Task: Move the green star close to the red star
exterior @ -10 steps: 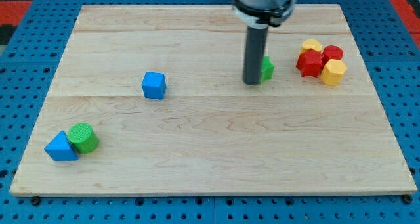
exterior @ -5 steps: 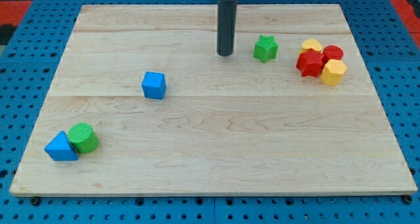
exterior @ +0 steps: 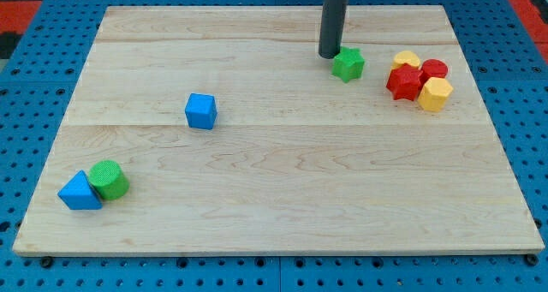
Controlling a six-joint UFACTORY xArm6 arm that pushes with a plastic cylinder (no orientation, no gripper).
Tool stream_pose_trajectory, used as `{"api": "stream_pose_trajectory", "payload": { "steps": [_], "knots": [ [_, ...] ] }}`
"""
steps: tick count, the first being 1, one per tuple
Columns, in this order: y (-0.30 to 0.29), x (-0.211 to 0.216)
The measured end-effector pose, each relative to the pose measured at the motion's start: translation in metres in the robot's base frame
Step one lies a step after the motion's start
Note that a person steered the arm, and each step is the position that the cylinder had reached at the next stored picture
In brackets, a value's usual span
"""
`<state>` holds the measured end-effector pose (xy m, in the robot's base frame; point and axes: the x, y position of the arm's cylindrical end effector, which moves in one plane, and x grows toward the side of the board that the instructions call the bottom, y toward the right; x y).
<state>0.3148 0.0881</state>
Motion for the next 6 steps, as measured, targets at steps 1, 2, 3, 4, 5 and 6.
{"api": "stream_pose_trajectory", "payload": {
  "steps": [1, 2, 3, 4, 5, 6],
  "knots": [
    [0.009, 0.019],
    [0.01, 0.042],
    [0.017, 0.067],
    [0.036, 0.09],
    [0.061, 0.107],
    [0.073, 0.127]
  ]
}}
